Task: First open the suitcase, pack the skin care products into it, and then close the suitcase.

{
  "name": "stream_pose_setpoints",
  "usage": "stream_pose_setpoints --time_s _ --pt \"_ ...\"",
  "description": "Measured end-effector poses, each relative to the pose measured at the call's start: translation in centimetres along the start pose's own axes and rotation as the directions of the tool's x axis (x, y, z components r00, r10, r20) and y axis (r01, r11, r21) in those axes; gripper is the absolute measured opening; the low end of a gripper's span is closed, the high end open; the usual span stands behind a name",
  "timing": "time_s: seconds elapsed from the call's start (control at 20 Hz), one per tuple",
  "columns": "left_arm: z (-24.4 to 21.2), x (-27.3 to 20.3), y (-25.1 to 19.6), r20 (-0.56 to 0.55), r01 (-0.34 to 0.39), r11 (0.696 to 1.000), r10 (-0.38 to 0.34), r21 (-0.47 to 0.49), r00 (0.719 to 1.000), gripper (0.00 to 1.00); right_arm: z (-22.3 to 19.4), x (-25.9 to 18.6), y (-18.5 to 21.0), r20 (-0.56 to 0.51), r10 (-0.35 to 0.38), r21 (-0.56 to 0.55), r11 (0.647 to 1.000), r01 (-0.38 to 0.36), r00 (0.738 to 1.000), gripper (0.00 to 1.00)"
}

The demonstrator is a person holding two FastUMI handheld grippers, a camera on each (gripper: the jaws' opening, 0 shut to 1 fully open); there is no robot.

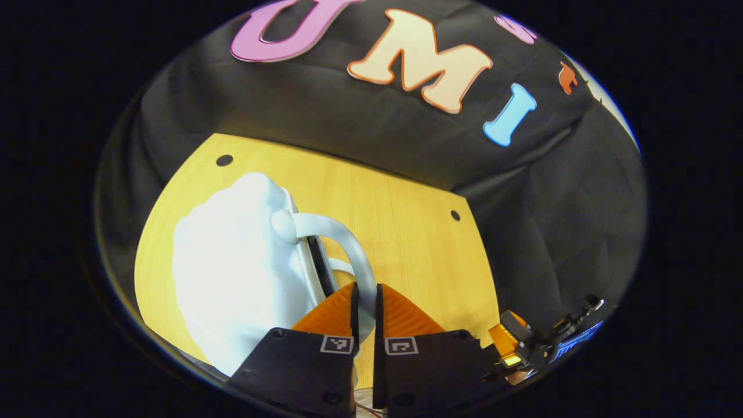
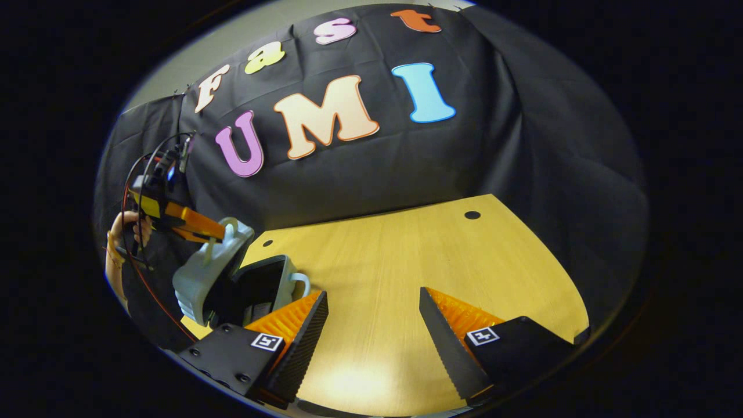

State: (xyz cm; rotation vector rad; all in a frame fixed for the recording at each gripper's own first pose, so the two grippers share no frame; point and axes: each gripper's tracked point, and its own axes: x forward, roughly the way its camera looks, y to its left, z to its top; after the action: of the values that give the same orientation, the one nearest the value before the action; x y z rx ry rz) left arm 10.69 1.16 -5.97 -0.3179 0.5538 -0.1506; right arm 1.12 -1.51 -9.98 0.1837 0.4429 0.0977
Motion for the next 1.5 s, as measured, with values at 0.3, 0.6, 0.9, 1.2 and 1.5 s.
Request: stream_pose_setpoints --time_s 0.3,0.6,0.9,1.2,1.5 --pt "-4.3 6.4 -0.2 -0.149 -0.121 0.988 0.134 0.091 0.98 0.06 1.2 -1.3 -3.7 0.041 -0.067 0.028 0.997 0.066 0.997 0.99" --pt "-6.1 7.7 1.1 -0.224 -0.22 0.961 0.255 0.17 0.941 0.06 2.0 -1.7 -5.0 0.057 -0.078 0.04 0.996 0.076 0.995 0.98" --pt "-7.5 7.2 -0.6 -0.248 -0.214 0.961 0.254 0.176 0.935 0.33 2.9 -1.7 -5.5 0.069 -0.063 0.02 0.998 0.062 0.996 0.99" --pt "-9.5 7.0 -2.7 -0.234 -0.227 0.943 0.284 0.242 0.93 0.92 3.2 -1.7 -6.3 0.074 -0.058 0.024 0.998 0.056 0.996 0.99" --pt "-11.9 6.2 -4.9 -0.245 -0.185 0.957 0.238 0.221 0.94 0.92 3.5 -1.9 -7.2 0.081 -0.05 0.032 0.998 0.048 0.995 0.99"
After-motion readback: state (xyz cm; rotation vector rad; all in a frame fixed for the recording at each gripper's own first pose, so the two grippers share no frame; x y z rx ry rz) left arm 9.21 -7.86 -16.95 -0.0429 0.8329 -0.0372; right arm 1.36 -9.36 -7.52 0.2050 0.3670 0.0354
